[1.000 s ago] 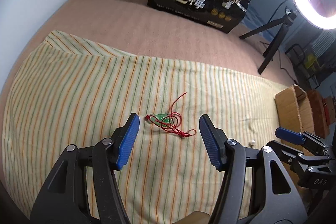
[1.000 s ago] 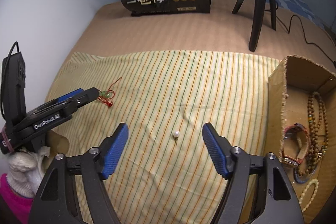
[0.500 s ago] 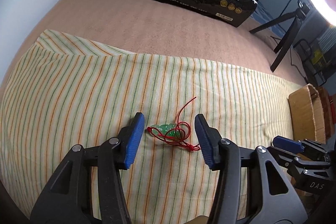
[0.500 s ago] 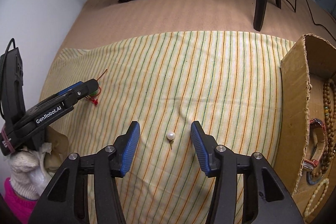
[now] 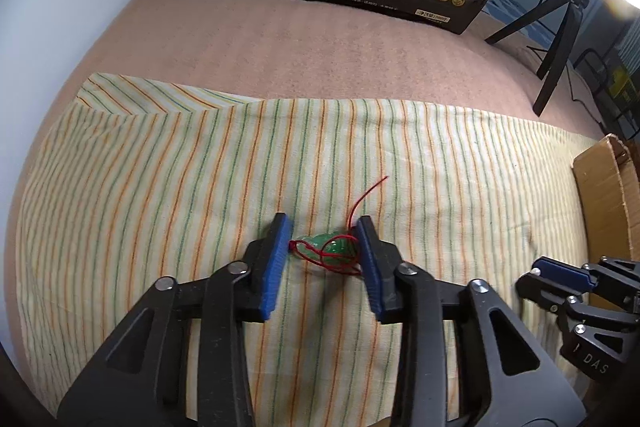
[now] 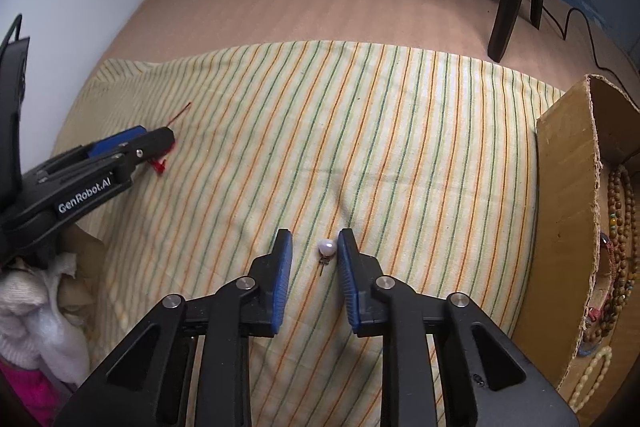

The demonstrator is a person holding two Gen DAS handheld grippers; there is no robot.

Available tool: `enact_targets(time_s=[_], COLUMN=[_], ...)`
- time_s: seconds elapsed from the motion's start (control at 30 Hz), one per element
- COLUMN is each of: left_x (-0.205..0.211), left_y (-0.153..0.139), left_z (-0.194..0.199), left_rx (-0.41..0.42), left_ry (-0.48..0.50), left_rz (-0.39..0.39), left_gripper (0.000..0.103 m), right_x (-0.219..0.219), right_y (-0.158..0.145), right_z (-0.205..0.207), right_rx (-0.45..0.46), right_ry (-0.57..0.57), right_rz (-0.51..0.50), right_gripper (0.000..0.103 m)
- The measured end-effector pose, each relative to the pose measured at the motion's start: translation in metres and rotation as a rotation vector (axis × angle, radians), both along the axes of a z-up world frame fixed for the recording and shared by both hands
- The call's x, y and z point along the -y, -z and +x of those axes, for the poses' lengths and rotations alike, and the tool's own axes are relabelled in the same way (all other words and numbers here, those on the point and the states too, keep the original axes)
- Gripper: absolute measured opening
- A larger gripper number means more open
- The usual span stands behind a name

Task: Organize jewelry
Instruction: 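Grasp the jade pendant with the left tool while the right tool grasps the pearl, then carry pendant and pearl into the cardboard box and open both tools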

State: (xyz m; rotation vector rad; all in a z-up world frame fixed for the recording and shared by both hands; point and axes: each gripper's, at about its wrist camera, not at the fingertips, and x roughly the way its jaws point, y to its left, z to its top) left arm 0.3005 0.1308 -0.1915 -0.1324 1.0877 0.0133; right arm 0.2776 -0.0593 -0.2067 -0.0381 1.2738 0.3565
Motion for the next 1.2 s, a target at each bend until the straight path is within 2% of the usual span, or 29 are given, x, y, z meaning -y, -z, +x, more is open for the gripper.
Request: enact_targets(time_s=[0.07, 0.1, 0.27, 0.5, 0.9, 1.2], left_x=[0.001, 0.001, -0.002, -0.006, 0.001, 0.021], left_y=[0.000, 0.000, -0.002, -0.017, -0.061, -0.095], left_z=[-0.001, -0.001, -0.003, -0.009, -0.029, -0.051], left_rx=[0.005, 0.007, 0.015, 0.044, 0.130, 0.190], left_ry=[0.005, 0.005, -0.004, -0.020, -0.020, 0.005], left_rz=[0.005, 0.005, -0.019, -0.058, -0.081, -0.104], left_gripper=[0.032, 0.032, 0.032, 0.032, 0.032, 0.032], right_x=[-0.004, -0.005, -0.010, -0.002, 0.018, 0.039], right_y=[0.000, 0.000, 0.001, -0.015, -0.057, -0.086], right_z=[-0.002, -0.004, -0.008, -0.010, -0.023, -0.039], right_rx=[0.016, 0.020, 0.036, 0.065, 0.138, 0.186], right_ry=[-0.014, -0.019, -0.027, -0.033, -0.038, -0.028], right_rz=[-0.022, -0.025, -0.017, 0.011, 0.059, 0.082], right_gripper=[0.009, 0.007, 0.007, 0.007, 0.007, 0.007])
